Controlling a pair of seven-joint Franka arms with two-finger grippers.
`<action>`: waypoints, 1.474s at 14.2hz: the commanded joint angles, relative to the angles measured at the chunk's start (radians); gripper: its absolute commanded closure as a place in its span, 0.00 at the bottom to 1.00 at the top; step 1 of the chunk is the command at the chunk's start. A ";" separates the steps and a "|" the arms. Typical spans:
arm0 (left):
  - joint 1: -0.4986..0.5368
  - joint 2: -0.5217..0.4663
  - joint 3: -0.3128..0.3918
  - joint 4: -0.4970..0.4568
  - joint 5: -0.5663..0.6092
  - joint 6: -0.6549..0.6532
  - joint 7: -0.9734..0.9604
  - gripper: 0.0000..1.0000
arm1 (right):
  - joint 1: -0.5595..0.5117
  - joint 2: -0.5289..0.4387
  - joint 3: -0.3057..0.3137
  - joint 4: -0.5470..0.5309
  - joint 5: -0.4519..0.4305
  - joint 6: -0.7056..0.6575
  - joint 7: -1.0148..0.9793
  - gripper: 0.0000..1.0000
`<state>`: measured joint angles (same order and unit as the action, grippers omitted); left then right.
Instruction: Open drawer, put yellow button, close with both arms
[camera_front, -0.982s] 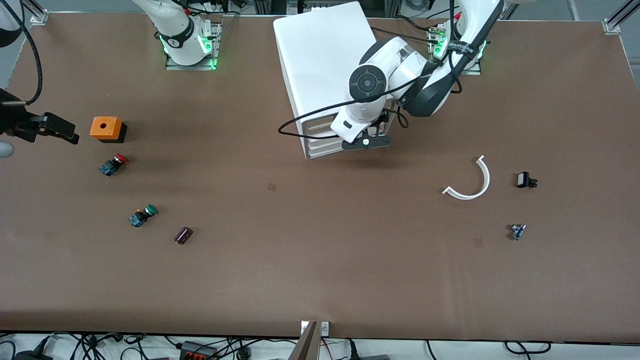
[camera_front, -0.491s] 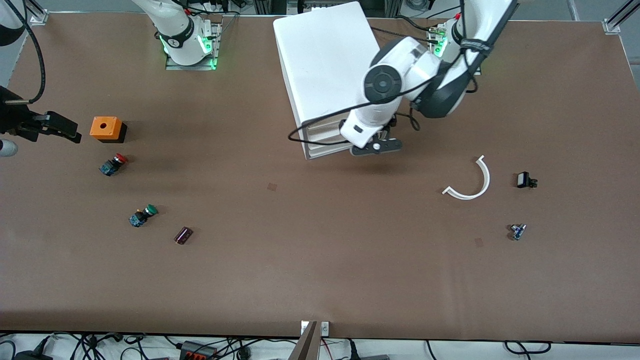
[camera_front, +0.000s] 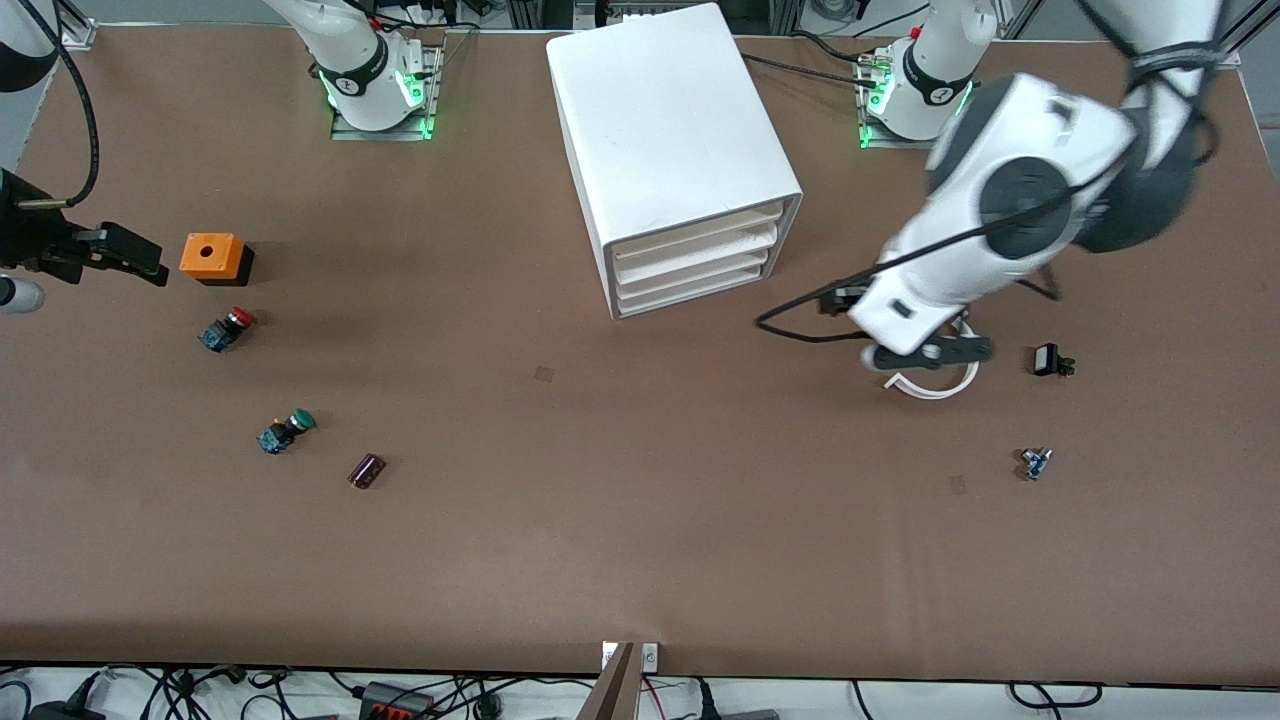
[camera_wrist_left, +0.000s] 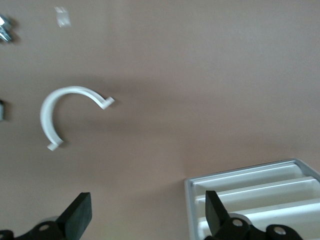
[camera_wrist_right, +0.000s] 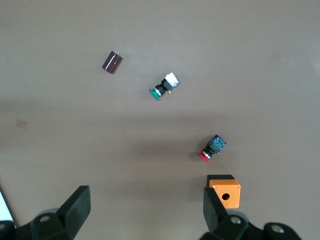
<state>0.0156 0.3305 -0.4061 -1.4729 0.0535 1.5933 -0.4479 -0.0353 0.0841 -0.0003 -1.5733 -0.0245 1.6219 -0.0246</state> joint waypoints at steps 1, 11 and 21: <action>0.073 -0.004 -0.011 0.057 0.032 -0.059 0.194 0.00 | 0.000 -0.017 0.002 -0.016 -0.002 -0.002 -0.006 0.00; -0.005 -0.302 0.318 -0.120 -0.056 -0.031 0.448 0.00 | -0.002 -0.033 0.002 -0.016 0.003 -0.050 -0.018 0.00; -0.035 -0.424 0.352 -0.276 -0.061 0.120 0.454 0.00 | 0.000 -0.024 0.002 -0.022 -0.002 -0.022 -0.012 0.00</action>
<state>-0.0090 -0.0983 -0.0664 -1.7638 -0.0034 1.7087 -0.0123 -0.0353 0.0758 -0.0004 -1.5735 -0.0246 1.5885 -0.0251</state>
